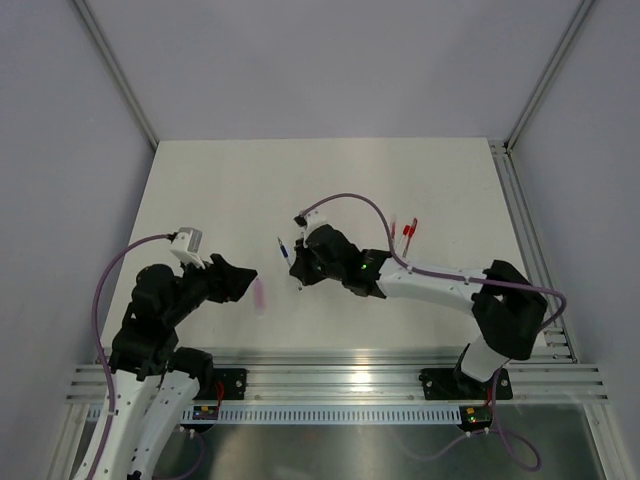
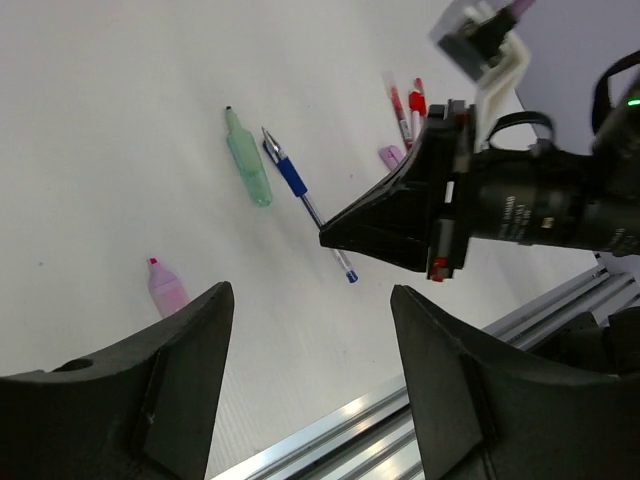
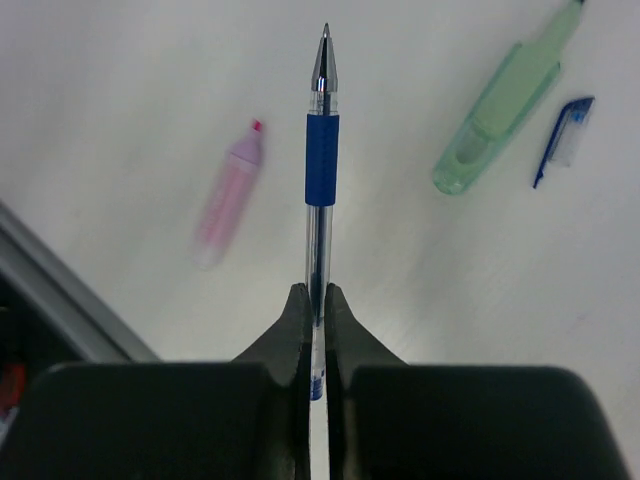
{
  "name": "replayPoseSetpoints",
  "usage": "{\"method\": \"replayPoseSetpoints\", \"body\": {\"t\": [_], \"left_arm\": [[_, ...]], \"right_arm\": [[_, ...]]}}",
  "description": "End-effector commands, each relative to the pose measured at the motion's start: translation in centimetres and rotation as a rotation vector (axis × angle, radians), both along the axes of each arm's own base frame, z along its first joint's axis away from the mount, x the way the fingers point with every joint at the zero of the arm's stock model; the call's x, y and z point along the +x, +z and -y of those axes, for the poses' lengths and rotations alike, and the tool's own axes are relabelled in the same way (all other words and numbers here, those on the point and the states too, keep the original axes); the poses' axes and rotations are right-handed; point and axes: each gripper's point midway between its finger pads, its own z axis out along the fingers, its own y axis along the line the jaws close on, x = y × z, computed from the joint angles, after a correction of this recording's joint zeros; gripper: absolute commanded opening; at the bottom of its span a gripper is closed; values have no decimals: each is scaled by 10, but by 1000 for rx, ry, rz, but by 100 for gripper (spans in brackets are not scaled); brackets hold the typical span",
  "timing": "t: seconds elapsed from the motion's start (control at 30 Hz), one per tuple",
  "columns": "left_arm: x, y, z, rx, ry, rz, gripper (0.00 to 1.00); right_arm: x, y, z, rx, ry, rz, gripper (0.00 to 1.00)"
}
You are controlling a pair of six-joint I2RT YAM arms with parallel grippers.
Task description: Insert the pens into the pen caps
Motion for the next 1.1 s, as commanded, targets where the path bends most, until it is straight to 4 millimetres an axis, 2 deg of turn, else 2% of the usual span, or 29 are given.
{"method": "replayPoseSetpoints", "body": {"t": [0.0, 0.03, 0.07, 0.1, 0.17, 0.2, 0.27, 0.3, 0.37, 0.5, 0.8, 1.07], "left_arm": [[-1, 21, 21, -95, -101, 47, 65], [-1, 19, 25, -115, -118, 38, 64], [-2, 18, 29, -136, -131, 32, 63], [-2, 15, 36, -183, -158, 18, 62], [-2, 10, 43, -229, -189, 3, 58], [-1, 13, 50, -268, -221, 2, 55], [-2, 5, 55, -294, -245, -30, 52], [-2, 6, 58, -308, -262, -28, 50], [-1, 1, 58, -310, -258, -37, 49], [-2, 0, 61, -316, -282, -53, 40], [-1, -16, 69, -349, -325, -125, 39], [-2, -8, 72, -373, -350, -89, 38]], "right_arm": [[-5, 79, -25, 385, -34, 38, 0], [-8, 84, -25, 424, -45, 21, 0], [-9, 100, -26, 486, -46, 34, 0], [-12, 95, -23, 500, -51, 18, 0], [-16, 111, -24, 586, -56, 7, 0], [-18, 109, -21, 594, -60, 0, 0], [-18, 120, -21, 654, -75, 2, 0], [-19, 115, -18, 658, -81, -4, 0], [-20, 123, -17, 701, -91, -8, 0], [-22, 130, -14, 756, -102, -20, 0], [-30, 141, -20, 813, -78, -31, 0], [-37, 140, -27, 815, -56, -44, 0]]}}
